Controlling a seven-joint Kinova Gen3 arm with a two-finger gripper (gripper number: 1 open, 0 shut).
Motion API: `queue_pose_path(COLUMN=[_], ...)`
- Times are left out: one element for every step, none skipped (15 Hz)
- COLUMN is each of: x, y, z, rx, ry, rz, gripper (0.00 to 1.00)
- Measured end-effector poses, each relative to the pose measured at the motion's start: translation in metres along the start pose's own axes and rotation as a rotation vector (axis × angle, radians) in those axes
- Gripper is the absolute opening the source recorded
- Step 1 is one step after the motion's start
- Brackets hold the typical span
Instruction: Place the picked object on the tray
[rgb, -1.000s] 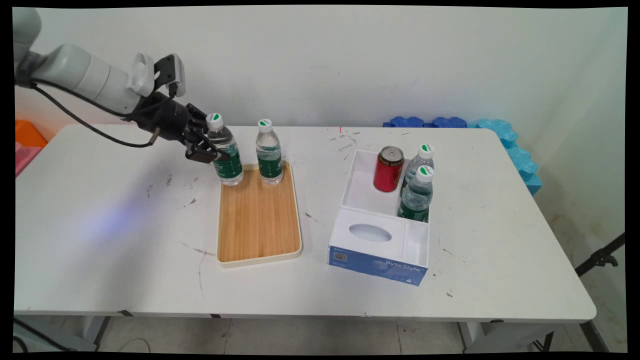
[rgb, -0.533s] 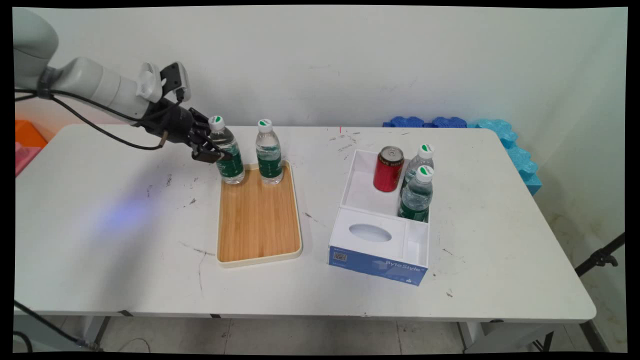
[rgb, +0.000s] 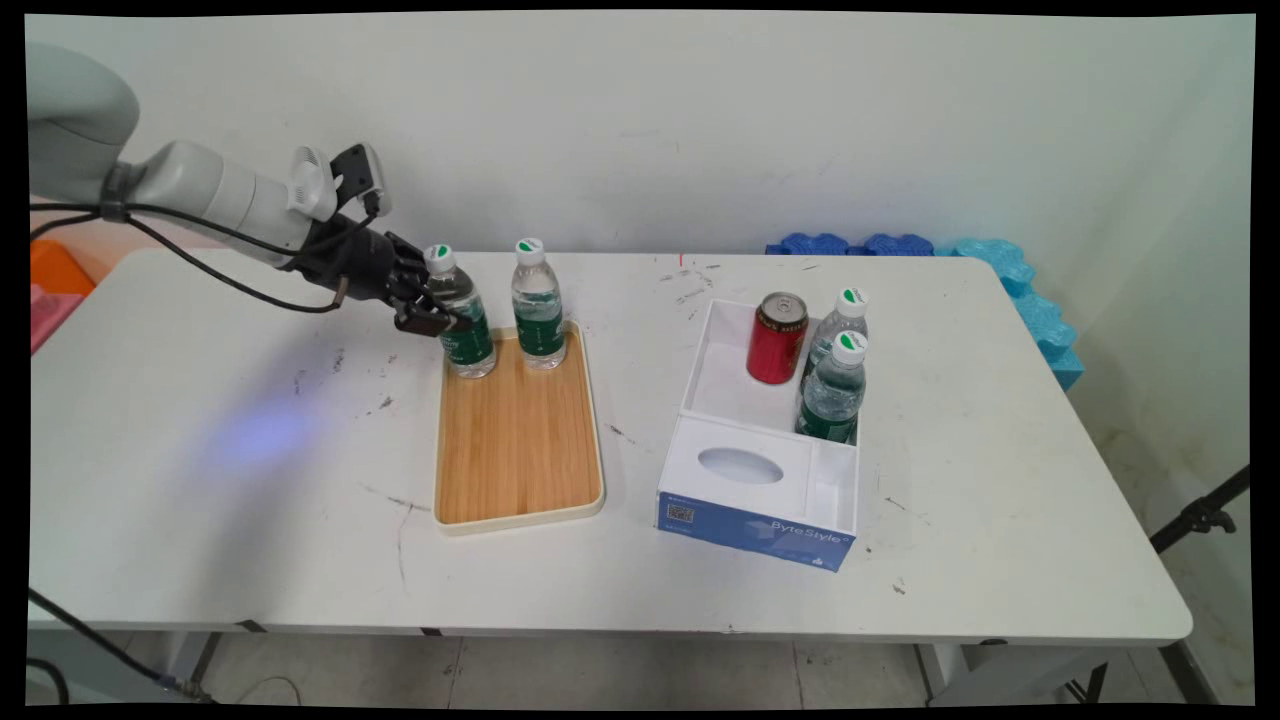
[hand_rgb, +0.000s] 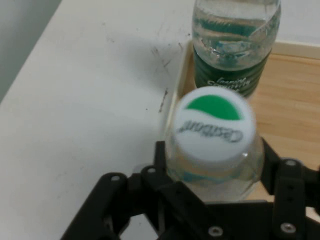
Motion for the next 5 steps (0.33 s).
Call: queue_pose_path(x=[-0.0013, -0.0017, -0.0026, -0.0034, -0.0042], y=[0.0003, 0.0003, 0.0004, 0.0005, 0.0005], z=[0.0011, 0.0020, 0.0026, 0.0027, 0.0029], rx=[-0.001, -0.001, -0.001, -0.001, 0.000], ry=[0.000, 0.001, 0.002, 0.002, 0.003], rz=[-0.005, -0.007, -0.010, -0.011, -0.012], gripper=[1.00, 1.00, 1.00, 1.00, 1.00])
